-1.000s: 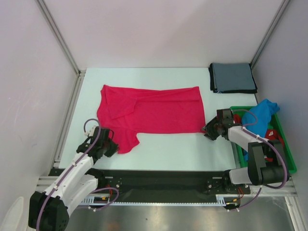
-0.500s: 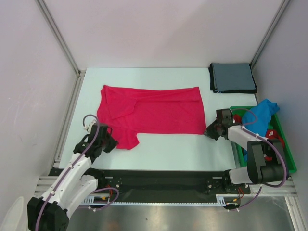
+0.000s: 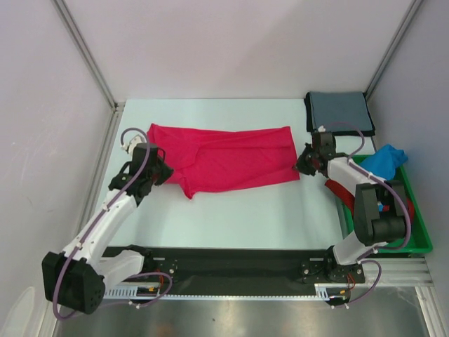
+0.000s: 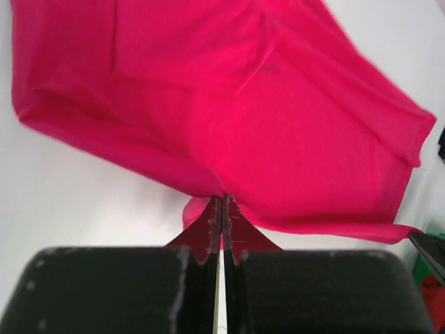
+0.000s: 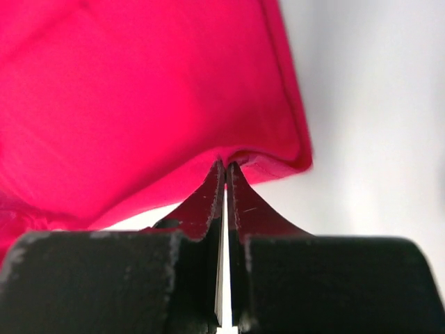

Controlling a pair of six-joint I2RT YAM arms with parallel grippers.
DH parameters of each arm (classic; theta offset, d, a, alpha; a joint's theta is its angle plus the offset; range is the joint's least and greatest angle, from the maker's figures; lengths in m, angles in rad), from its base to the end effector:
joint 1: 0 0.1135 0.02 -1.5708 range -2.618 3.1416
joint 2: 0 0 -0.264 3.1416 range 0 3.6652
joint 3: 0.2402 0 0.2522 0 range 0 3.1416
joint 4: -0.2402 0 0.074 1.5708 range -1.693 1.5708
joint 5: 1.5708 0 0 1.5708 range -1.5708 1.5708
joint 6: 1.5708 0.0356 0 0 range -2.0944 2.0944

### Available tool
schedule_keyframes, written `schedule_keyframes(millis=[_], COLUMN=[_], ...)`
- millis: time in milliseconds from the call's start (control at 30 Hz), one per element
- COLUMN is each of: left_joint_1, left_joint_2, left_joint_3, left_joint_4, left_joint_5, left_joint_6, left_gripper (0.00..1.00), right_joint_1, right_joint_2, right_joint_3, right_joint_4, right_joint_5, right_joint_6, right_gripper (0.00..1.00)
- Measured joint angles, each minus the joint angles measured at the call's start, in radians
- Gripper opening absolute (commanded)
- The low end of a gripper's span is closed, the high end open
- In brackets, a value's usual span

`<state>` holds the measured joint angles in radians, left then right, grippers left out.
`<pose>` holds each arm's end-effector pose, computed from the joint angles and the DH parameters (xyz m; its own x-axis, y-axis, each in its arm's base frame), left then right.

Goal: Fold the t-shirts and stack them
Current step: Fold the tshirt

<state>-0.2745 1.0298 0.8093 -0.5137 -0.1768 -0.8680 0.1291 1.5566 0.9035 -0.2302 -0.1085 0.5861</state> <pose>0.2107 -0.0528 0.2717 -0.5246 -0.6326 -0.5698 -0.4008 0.7739 -0.4903 0.3135 0.0446 0.1917 -0.7470 0.4575 -0.4824 0.2605 0.8690 0.4207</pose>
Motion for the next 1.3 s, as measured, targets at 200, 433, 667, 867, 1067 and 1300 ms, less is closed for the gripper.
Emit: schedule_keyframes(millis=[200, 433, 667, 867, 1067, 1300], left_joint_1=[0.036, 0.113, 0.164, 0.201, 0.222, 0.238], left_joint_2=[0.148, 0.307, 0.428, 0.47, 0.497, 0.563], left_joint_3=[0.147, 0.251, 0.33, 0.38, 0.384, 0.402], left_joint_4=[0.07, 0.149, 0.169, 0.19, 0.199, 0.209], left_joint_5=[-0.006, 0.024, 0.06, 0.079, 0.087, 0.109], left_joint_6=[0.04, 0.067, 0.082, 0.085, 0.088, 0.092], left_gripper=[0.0, 0.0, 0.0, 0.0, 0.0, 0.0], right_joint_1=[-0.017, -0.058, -0.069, -0.072, -0.081, -0.086], right_joint_2=[0.153, 0.267, 0.339, 0.378, 0.413, 0.447], right_joint_3=[0.18, 0.269, 0.361, 0.41, 0.441, 0.471], right_joint_4=[-0.012, -0.047, -0.059, -0.064, -0.067, -0.072], right_joint_5=[-0.035, -0.063, -0.09, -0.103, -0.112, -0.119], right_joint_6=[-0.048, -0.07, -0.072, -0.072, -0.071, -0.071], right_gripper=[0.0, 0.0, 0.0, 0.0, 0.0, 0.0])
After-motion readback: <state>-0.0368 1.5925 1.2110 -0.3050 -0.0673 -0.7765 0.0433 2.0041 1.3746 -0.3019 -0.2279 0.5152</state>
